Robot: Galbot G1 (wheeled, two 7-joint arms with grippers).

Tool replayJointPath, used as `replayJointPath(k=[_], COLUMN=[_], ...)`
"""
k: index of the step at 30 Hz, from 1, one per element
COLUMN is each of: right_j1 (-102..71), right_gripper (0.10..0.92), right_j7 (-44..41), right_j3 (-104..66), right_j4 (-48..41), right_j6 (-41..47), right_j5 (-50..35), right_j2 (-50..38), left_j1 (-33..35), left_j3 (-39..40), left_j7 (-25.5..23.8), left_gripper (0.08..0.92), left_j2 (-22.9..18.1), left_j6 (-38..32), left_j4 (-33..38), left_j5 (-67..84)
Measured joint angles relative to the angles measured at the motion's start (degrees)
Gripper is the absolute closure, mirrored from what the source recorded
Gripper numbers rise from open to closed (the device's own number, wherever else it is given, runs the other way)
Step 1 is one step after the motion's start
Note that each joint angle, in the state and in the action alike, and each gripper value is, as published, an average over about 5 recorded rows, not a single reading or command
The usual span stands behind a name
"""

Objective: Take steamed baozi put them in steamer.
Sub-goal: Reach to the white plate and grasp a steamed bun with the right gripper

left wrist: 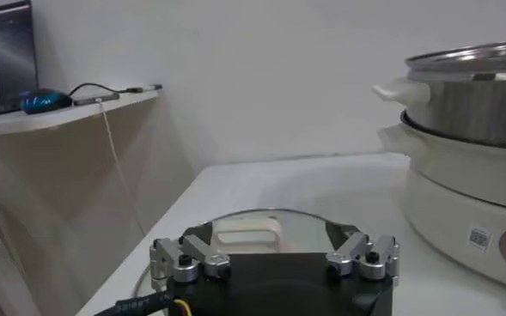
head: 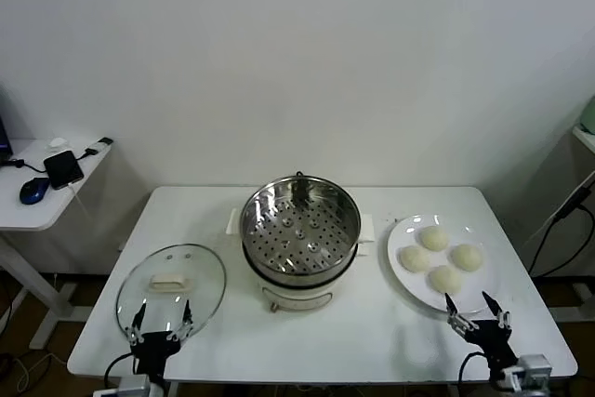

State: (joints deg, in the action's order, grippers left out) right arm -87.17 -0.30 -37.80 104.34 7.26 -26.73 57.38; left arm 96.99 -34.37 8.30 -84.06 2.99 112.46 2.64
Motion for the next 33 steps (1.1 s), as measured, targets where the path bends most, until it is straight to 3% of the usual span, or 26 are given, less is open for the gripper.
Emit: replayJointPath(k=[9,14,19,26,33], right_j1=[17.4,31.1,49.0,75.5,95.3], right_gripper=[0.203,0.203,0.203,0.203,0.203], right_j7=[-8.6,-19.9,-34.8,-53.2,-62.5], right_j3=[7.9,18.8,35.1,61.7,85.4], right_j4=[-7.7,-13.9,-22.1,-34.4,-44.6], right_j6=[6.2,6.6,1.3,-7.6,-11.3], right_j5=[4.8,8.4,12.8,17.4,19.5], right_j2=[-11.2,-20.0,-25.7,-27.2,-23.0], left_j1=[-0.5,-0.8,-1.1,-1.0,-1.1], left_j3=[0.7,1.0,1.2,1.5,1.6], left_j7=[-0.1,-0.1,-0.2,-0.2,-0.1], left_gripper=[0.177,0.177,0.177,0.177,0.177], left_j2=[0.1,0.2,0.3,0.3,-0.3], left_j6=[-0.3,-0.7,-1.2,-1.9,-2.4], left_j4=[-0.4,-0.9,-1.5,-2.3,-3.0], left_j5=[0.3,0.4,0.4,0.2,0.0])
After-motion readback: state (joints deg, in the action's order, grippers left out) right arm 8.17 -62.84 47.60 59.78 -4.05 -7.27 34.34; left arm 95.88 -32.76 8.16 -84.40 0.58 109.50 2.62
